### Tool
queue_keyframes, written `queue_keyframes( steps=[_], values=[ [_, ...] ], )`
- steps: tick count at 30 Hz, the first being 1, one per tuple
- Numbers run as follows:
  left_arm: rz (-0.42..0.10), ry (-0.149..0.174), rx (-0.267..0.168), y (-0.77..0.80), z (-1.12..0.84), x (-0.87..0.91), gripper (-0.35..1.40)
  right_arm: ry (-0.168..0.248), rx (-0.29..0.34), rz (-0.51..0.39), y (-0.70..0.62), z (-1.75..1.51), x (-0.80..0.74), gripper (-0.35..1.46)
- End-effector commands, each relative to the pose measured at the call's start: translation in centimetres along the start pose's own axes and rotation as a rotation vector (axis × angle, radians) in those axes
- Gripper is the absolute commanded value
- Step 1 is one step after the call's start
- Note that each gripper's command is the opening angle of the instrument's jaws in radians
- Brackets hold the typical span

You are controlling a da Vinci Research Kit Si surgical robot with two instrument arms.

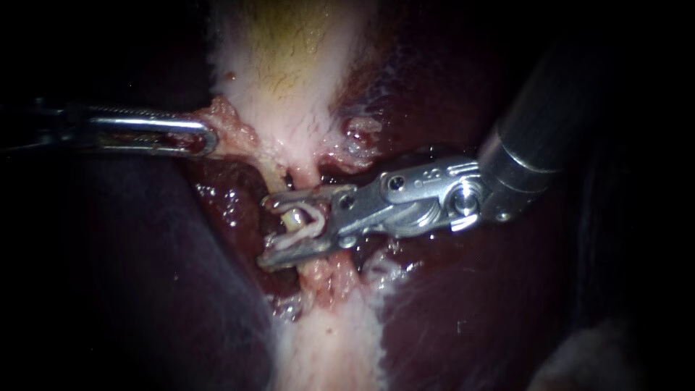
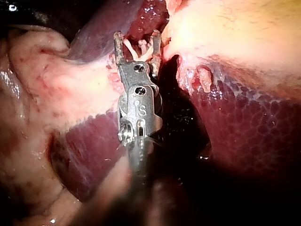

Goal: Clipping third clip left tube

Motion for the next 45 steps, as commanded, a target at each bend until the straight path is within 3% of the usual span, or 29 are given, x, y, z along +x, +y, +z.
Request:
queue_keyframes(
  steps=[1, 12, 22, 31, 39, 45],
  values=[
    [0.0, 0.0, 0.0, 0.0, 0.0, 0.0, -0.35, 0.0, 0.001, -0.001, 0.0, 0.0, 0.0, 0.5],
    [0.0, 0.0, 0.0, 0.0, -0.01, 0.0, -0.35, 0.001, 0.011, -0.001, -0.12, -0.13, 0.05, 0.5],
    [0.0, 0.0, -0.001, 0.0, -0.02, 0.0, -0.35, 0.003, 0.01, 0.002, -0.11, -0.38, 0.02, 0.5],
    [0.0, 0.0, -0.001, 0.01, -0.02, 0.0, -0.35, 0.005, -0.009, 0.016, 0.02, -0.49, 0.01, 0.5],
    [0.0, 0.0, 0.0, 0.01, -0.02, 0.0, -0.35, 0.005, -0.031, 0.019, 0.22, -0.29, -0.03, 0.5],
    [0.0, 0.0, 0.0, 0.02, -0.01, 0.0, -0.35, 0.003, -0.039, 0.015, 0.27, -0.15, -0.09, 0.5]
  ],
)
